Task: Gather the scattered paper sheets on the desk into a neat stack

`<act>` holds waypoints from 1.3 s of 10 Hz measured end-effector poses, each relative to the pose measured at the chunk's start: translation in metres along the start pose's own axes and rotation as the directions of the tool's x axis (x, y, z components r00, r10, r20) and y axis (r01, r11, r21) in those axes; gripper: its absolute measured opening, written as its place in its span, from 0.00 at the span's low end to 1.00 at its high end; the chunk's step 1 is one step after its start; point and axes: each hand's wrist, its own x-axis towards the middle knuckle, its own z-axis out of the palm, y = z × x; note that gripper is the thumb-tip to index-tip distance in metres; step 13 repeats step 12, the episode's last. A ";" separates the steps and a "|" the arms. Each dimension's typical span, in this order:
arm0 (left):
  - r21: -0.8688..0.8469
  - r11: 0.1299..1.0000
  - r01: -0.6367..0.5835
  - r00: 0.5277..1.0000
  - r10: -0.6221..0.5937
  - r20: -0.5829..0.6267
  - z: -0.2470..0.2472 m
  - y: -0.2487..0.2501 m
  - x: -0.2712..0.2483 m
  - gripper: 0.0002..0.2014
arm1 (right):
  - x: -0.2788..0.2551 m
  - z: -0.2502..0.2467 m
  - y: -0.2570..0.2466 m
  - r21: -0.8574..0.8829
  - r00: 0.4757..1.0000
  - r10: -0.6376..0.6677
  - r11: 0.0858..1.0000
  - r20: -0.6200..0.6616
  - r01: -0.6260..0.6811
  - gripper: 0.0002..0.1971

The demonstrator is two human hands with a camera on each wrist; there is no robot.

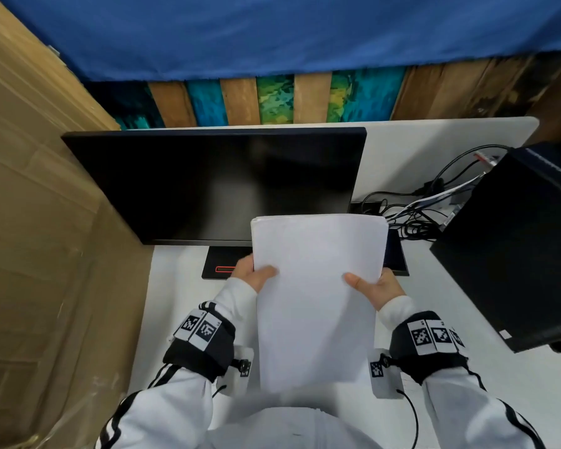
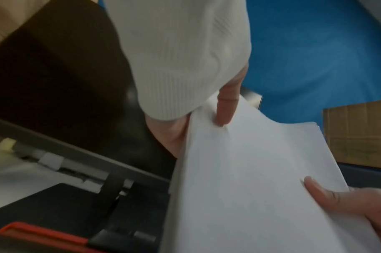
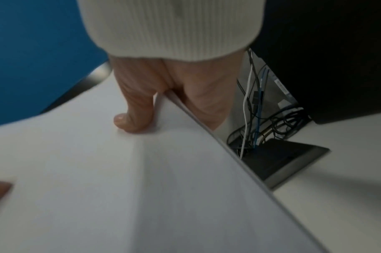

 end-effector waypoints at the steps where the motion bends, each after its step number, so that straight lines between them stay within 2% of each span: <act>1: 0.096 0.987 0.127 0.991 -0.129 0.021 -0.002 -0.039 0.001 0.13 | 0.002 0.007 0.016 -0.117 0.993 0.110 0.987 0.030 -0.106 0.25; 2: 0.216 0.946 0.241 0.969 -0.248 0.009 -0.007 -0.078 0.004 0.11 | 0.000 0.016 0.036 -0.239 0.972 0.226 0.949 0.065 -0.204 0.24; 3: 0.276 0.899 0.341 0.940 -0.335 -0.068 -0.005 -0.104 0.009 0.17 | -0.002 0.025 0.055 -0.319 0.946 0.311 0.910 0.095 -0.267 0.26; 4: 0.355 0.854 0.381 0.924 -0.367 -0.107 -0.001 -0.118 0.012 0.17 | -0.002 0.031 0.066 -0.363 0.923 0.382 0.867 0.045 -0.341 0.29; 5: 0.449 0.805 0.388 0.916 -0.392 -0.089 0.003 -0.121 0.015 0.15 | 0.002 0.032 0.070 -0.419 0.910 0.414 0.831 0.028 -0.365 0.24; 6: 0.567 0.711 0.415 0.895 -0.431 -0.113 0.006 -0.126 0.016 0.18 | 0.008 0.033 0.080 -0.494 0.905 0.423 0.796 0.041 -0.350 0.21; 7: 0.622 0.648 0.440 0.877 -0.460 -0.140 0.007 -0.136 0.017 0.19 | 0.012 0.032 0.095 -0.560 0.889 0.455 0.751 0.053 -0.350 0.26; 9: 0.757 0.524 0.391 0.875 -0.467 -0.129 0.005 -0.137 0.014 0.17 | 0.014 0.026 0.103 -0.608 0.918 0.393 0.742 0.054 -0.282 0.23; 10: 0.785 0.496 0.372 0.869 -0.483 -0.107 0.004 -0.131 0.013 0.10 | 0.014 0.024 0.106 -0.607 0.924 0.380 0.745 0.046 -0.276 0.22; 11: 0.761 0.528 0.377 0.861 -0.502 -0.078 -0.005 -0.134 0.013 0.03 | 0.008 0.021 0.098 -0.584 0.920 0.391 0.755 0.038 -0.297 0.22; 12: 0.733 0.545 0.408 0.834 -0.549 -0.057 -0.027 -0.149 0.007 0.16 | 0.005 0.010 0.080 -0.560 0.952 0.301 0.798 0.052 -0.222 0.16; 13: 0.733 0.545 0.408 0.834 -0.549 -0.057 -0.027 -0.149 0.007 0.16 | 0.005 0.010 0.080 -0.560 0.952 0.301 0.798 0.052 -0.222 0.16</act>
